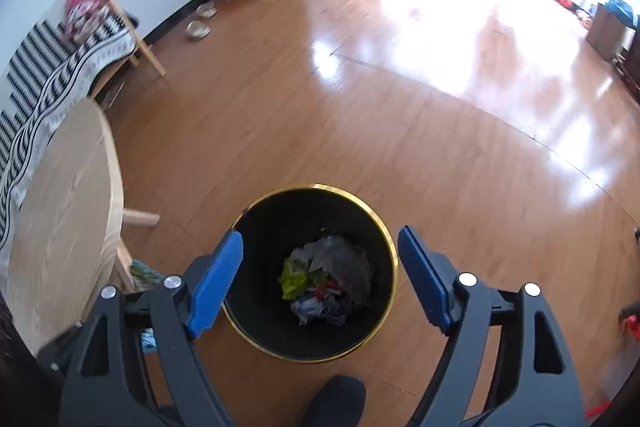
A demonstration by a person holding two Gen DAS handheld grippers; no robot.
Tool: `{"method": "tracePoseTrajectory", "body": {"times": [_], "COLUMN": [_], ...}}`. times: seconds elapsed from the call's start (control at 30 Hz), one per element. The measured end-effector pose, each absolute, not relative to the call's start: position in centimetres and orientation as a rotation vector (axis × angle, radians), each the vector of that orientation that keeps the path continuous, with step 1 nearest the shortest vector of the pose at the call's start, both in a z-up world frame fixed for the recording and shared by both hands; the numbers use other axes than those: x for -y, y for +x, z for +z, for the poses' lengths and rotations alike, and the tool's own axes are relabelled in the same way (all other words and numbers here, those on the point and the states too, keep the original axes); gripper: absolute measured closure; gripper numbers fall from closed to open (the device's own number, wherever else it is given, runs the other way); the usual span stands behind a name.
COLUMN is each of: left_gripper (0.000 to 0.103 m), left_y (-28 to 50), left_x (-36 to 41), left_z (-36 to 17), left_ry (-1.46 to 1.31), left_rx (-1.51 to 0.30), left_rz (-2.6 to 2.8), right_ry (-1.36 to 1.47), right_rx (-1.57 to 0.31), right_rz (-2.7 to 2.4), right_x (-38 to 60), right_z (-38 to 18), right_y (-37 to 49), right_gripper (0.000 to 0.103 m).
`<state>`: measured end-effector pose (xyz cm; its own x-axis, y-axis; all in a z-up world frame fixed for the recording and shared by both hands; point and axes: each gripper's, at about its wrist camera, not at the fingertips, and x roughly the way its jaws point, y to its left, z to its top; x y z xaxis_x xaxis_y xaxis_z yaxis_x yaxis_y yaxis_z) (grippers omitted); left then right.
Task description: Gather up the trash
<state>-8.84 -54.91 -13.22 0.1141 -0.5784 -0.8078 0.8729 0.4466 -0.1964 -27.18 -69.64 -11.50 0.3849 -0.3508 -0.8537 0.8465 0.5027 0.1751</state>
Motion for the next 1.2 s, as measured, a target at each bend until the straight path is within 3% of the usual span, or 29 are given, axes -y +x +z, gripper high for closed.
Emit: {"method": "tracePoseTrajectory", "body": {"times": [0.1, 0.13, 0.23, 0.27, 0.5, 0.77, 0.97, 1.2], "left_gripper": [0.093, 0.084, 0.029, 0.026, 0.023, 0.007, 0.007, 0.007], "left_y": [-9.2, -9.3, -9.4, -9.4, -8.1, -4.7, -0.1, 5.3], "left_x": [55.9, 56.1, 56.1, 55.9, 54.3, 47.9, 39.0, 23.4], "left_z": [-13.6, -13.6, -13.3, -13.1, -11.4, -6.7, -3.3, -0.9], "left_ry": [0.371, 0.370, 0.336, 0.321, 0.287, 0.188, 0.167, 0.106], "left_rx": [-0.963, -0.964, -0.953, -0.943, -0.937, -0.869, -0.797, -0.749], "left_rz": [-1.127, -1.132, -1.133, -1.131, -1.141, -1.020, -0.814, -0.515], "right_ry": [0.658, 0.649, 0.635, 0.634, 0.633, 0.564, 0.483, 0.317], "right_rx": [-0.813, -0.801, -0.780, -0.778, -0.760, -0.753, -0.760, -0.770], "right_rz": [-0.884, -0.896, -0.912, -0.912, -0.890, -0.761, -0.595, -0.346], "right_x": [69.5, 69.4, 69.3, 69.3, 68.7, 64.8, 58.4, 46.9], "right_z": [-10.5, -10.1, -9.6, -9.5, -8.9, -6.9, -5.0, -3.1], "right_y": [-27.8, -27.9, -28.1, -28.2, -27.2, -22.1, -15.3, -6.7], "right_gripper": [0.022, 0.020, 0.017, 0.017, 0.016, 0.011, 0.010, 0.010]}}
